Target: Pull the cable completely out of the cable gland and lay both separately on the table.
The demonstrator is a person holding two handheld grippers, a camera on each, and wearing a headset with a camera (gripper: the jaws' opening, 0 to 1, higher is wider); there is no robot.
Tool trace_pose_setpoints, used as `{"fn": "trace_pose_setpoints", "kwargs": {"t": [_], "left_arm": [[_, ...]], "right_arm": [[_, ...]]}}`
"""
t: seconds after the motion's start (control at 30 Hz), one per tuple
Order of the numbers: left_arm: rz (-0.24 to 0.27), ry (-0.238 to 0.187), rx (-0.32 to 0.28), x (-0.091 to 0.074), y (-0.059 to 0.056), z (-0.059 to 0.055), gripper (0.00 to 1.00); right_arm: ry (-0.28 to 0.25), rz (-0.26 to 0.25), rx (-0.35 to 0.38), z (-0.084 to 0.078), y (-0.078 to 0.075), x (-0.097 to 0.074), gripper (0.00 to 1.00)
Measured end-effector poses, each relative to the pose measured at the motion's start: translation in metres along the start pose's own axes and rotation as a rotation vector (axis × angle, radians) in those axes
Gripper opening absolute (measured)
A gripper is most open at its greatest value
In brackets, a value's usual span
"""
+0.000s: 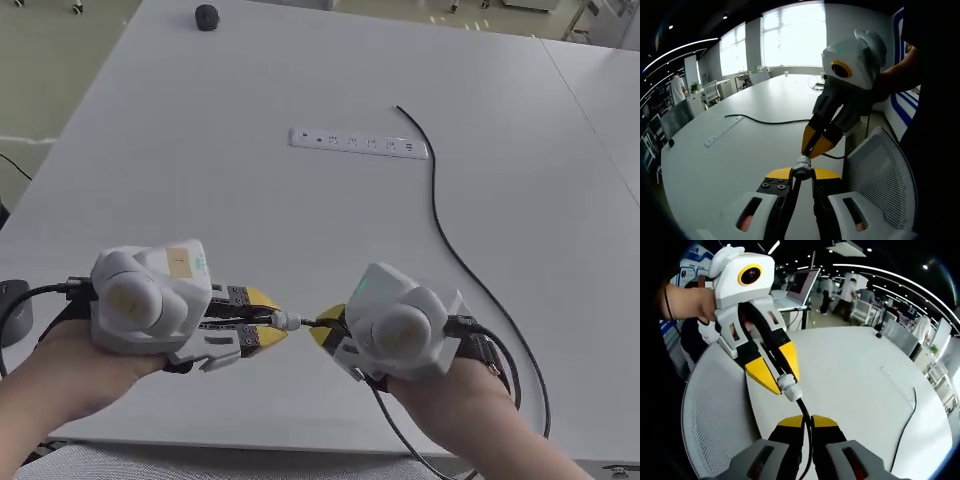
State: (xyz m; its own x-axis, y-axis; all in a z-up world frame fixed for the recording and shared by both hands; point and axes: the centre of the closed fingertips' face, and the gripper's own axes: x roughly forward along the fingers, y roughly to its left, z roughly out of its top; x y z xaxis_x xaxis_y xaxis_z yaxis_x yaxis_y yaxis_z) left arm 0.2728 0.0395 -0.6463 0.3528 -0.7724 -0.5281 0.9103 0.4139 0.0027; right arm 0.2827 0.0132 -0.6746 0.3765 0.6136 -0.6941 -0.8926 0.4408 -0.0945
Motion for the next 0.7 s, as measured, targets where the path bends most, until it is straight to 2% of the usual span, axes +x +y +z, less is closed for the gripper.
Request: {"fn": "trace_pose_setpoints", "kwargs": {"t": [0.17, 0.43, 0.7], "left_arm": [[0.0, -0.006, -0.002, -0.001, 0.0, 0.001, 0.15], [0.0, -0.009, -0.005, -0.001, -0.002, 0.003, 0.15], [0.004, -0.009, -0.002, -0.003, -0.001, 0.003, 0.15]], "right_arm": [[0.005, -0.006, 0.075, -0.009, -0.006, -0.003, 0.0], [0.0, 0.008, 0.197, -0.017, -0.007, -0.003, 0.0], [0.014, 0.005, 0.288, -0.028, -0.012, -0.002, 0.0]]}}
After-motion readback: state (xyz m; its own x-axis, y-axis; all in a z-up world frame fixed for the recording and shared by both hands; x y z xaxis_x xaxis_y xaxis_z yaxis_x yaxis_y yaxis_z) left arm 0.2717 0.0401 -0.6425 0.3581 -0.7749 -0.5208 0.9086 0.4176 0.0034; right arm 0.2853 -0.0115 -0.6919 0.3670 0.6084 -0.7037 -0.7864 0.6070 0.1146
